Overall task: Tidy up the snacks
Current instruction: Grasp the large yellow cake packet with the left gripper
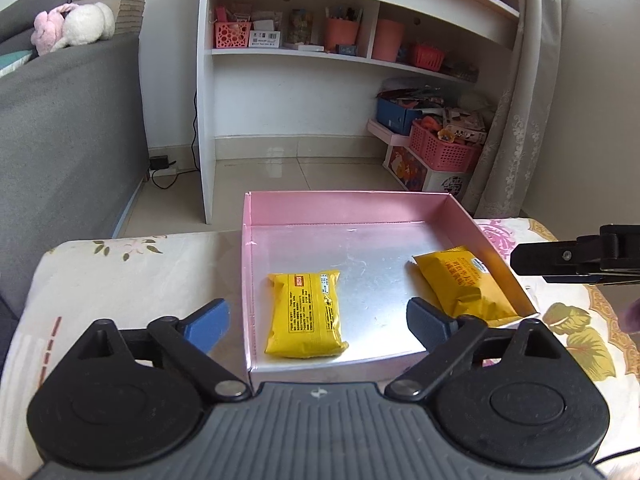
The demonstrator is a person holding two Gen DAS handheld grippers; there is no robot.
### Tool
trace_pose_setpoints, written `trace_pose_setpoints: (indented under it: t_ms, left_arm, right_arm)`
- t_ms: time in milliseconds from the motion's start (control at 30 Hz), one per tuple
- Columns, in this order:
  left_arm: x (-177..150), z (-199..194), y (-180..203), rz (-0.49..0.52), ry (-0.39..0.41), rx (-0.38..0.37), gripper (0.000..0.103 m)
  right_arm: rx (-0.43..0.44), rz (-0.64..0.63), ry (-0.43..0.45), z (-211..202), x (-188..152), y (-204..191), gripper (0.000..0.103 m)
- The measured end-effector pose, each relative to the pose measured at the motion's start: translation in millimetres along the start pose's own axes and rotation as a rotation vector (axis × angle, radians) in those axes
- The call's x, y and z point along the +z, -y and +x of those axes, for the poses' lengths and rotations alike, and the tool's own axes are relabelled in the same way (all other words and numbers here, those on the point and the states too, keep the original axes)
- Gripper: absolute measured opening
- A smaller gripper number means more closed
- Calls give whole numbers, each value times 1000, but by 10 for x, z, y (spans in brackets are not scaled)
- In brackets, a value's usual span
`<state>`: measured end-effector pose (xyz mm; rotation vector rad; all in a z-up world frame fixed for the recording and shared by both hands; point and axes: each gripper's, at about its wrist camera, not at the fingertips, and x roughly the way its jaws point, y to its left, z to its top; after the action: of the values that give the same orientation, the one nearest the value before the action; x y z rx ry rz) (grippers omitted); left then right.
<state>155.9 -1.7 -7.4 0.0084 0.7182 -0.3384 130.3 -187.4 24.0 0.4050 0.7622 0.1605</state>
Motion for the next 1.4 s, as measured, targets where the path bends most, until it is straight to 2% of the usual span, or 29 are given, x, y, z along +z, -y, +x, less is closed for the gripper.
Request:
trace_pose_setpoints:
  t_ms: [100, 167, 333, 467, 633, 767, 867, 1000, 1133, 1200, 1300, 1400]
  left_arm:
    - [0, -162, 5, 5, 9, 8, 102]
    - [-14, -253, 6, 6, 8, 20, 103]
    - [-89, -407, -10, 3, -49, 96, 103]
    - [-192, -515, -145, -84, -135, 161, 103]
    - [-345, -653, -274, -199, -185, 204, 103]
    - [-551, -711, -378, -279, -182, 193, 103]
    - [-723, -701, -468, -339, -215, 177, 102]
    - [-912, -690, -570, -433, -249, 124, 100]
    - [-1049, -700, -569, -448, -259, 48, 95]
    - [-1089, -687, -569, -455, -278, 15, 92]
    - [-1164, -644, -595, -491, -334, -50, 81]
    - [-1175, -626, -605, -504, -330, -66, 76]
  right_arm:
    - [2, -23, 5, -136, -45, -87, 87]
    - [0, -38, 14, -218, -86, -140, 96]
    - [18, -66, 9, -377, -215, -281, 96]
    - [1, -75, 33, -464, -379, -420, 96]
    - [-11, -210, 74, -477, -671, -620, 97]
    - [53, -287, 7, -394, -872, -712, 100]
    - [113, -347, -41, -369, -1048, -763, 100]
    - [178, -405, -64, -375, -1239, -749, 100]
    - [251, -415, -103, -359, -1353, -716, 100]
    - [263, -420, -121, -327, -1393, -719, 100]
    - [244, -467, -143, -238, -1422, -800, 100]
    - [226, -511, -153, -161, -1451, -896, 100]
